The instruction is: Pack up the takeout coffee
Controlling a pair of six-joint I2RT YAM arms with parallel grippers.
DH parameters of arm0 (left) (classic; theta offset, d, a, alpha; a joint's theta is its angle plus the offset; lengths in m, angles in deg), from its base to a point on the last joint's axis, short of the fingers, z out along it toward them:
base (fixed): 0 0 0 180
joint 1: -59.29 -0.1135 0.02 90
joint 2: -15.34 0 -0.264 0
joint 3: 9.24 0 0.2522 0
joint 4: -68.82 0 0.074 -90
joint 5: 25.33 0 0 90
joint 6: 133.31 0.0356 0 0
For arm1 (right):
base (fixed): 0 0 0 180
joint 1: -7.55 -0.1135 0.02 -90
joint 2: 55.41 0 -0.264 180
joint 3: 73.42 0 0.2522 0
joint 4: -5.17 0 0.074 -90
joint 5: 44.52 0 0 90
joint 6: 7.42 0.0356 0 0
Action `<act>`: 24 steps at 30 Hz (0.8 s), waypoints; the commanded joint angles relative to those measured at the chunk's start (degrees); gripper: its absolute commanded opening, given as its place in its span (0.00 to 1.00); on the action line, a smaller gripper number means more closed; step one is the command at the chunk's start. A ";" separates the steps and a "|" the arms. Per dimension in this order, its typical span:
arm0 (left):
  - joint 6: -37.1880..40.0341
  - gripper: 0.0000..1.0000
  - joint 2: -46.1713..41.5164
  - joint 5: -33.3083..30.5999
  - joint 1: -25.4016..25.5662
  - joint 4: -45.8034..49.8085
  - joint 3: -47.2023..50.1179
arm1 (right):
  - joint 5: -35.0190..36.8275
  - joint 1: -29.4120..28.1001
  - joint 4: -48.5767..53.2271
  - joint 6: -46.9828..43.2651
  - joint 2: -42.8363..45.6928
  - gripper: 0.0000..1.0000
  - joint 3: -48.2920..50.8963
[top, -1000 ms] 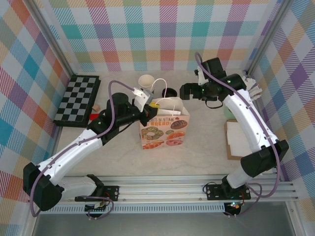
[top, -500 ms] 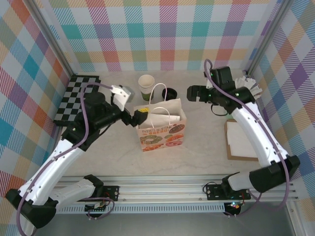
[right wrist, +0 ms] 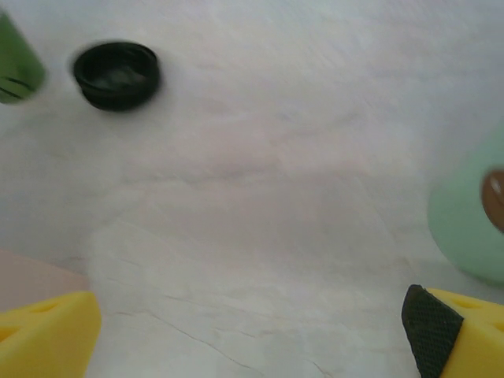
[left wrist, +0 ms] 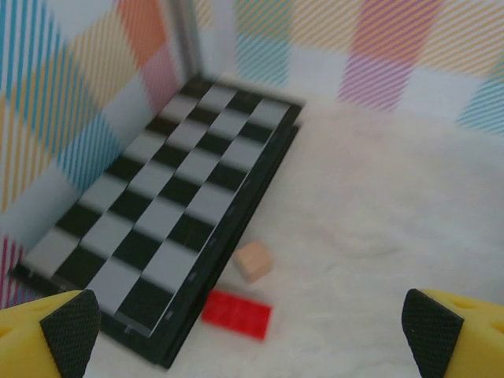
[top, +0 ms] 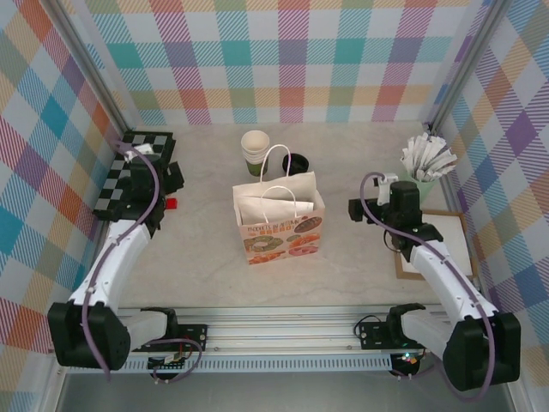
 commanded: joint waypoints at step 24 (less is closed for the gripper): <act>1.64 1.00 15.71 25.46 -5.45 -47.32 25.91 | -14.69 11.51 -36.79 -1.23 -27.88 1.00 2.89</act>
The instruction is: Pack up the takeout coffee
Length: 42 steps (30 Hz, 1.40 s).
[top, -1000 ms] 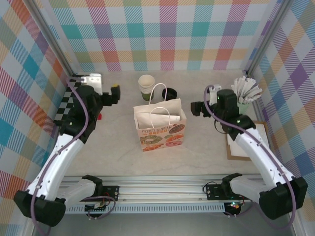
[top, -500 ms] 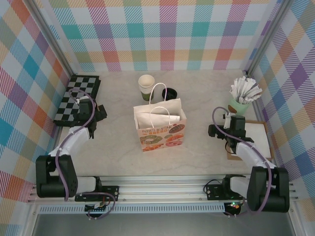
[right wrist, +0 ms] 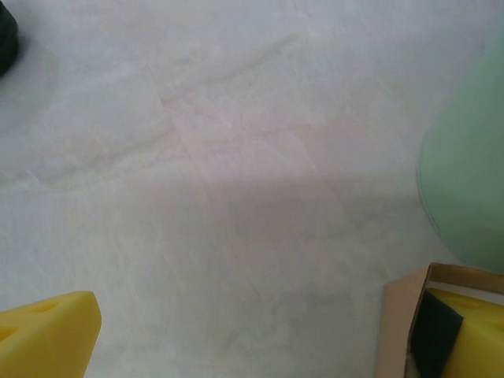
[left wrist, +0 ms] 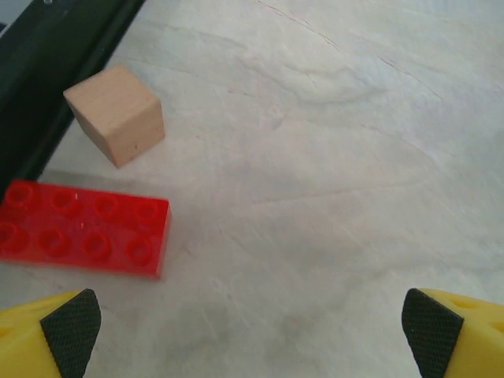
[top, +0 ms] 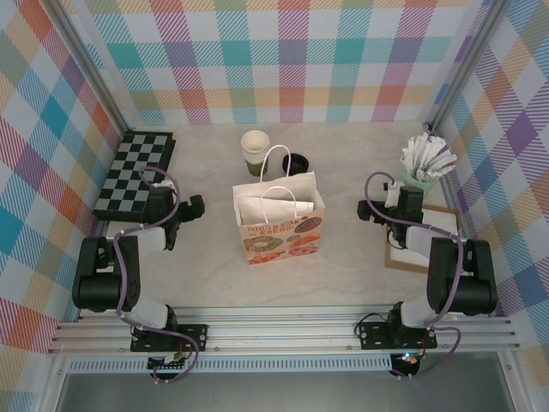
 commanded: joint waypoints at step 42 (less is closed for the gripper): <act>5.58 1.00 3.04 -8.92 6.12 -22.70 7.62 | 1.51 -2.41 -26.03 -0.82 -1.72 1.00 8.48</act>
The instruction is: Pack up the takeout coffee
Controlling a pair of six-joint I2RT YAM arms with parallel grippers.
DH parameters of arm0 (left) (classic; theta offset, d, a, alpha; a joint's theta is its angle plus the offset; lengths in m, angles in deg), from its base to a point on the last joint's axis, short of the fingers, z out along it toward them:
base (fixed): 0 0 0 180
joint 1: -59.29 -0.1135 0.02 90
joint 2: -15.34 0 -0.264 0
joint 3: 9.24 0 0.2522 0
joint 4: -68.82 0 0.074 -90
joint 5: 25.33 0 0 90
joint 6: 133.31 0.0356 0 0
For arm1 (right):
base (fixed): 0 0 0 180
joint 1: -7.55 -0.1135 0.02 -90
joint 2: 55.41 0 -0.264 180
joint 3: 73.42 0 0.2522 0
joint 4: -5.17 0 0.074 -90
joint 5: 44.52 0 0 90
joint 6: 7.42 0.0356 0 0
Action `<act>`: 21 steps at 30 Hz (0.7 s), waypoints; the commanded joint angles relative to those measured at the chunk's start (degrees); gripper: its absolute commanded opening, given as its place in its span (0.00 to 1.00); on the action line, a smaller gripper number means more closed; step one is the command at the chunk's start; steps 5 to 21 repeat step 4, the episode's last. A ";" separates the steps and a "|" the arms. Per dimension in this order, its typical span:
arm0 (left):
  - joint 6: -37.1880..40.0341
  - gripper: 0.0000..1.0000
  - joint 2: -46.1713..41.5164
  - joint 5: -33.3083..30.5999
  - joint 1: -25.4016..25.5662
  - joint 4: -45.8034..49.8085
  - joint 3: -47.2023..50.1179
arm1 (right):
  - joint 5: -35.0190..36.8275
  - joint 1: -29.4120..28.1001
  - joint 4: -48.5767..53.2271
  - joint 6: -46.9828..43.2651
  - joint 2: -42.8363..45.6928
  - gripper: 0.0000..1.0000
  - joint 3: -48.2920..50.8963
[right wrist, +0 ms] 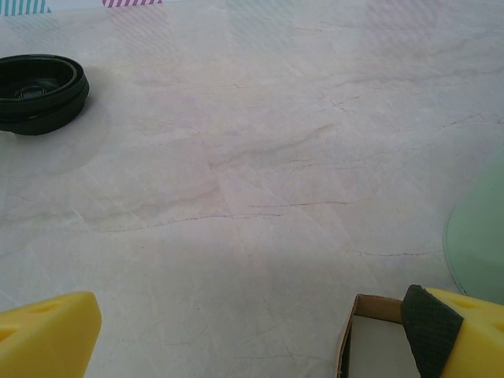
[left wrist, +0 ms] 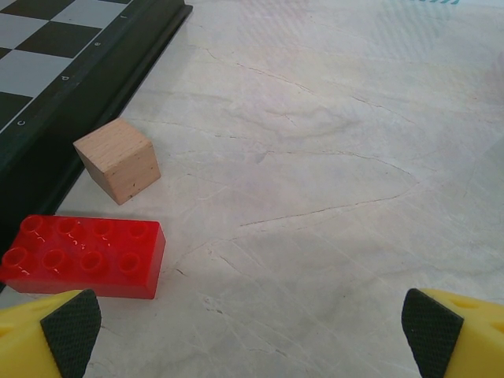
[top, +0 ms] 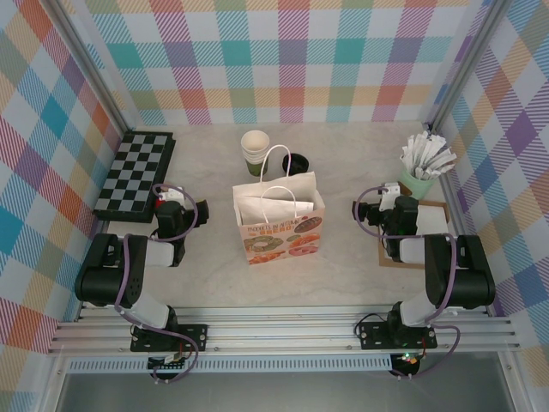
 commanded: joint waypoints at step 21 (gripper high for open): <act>0.88 1.00 -0.06 -0.67 0.53 -0.24 -0.92 | 0.22 0.22 -1.91 0.84 -0.37 1.00 -1.14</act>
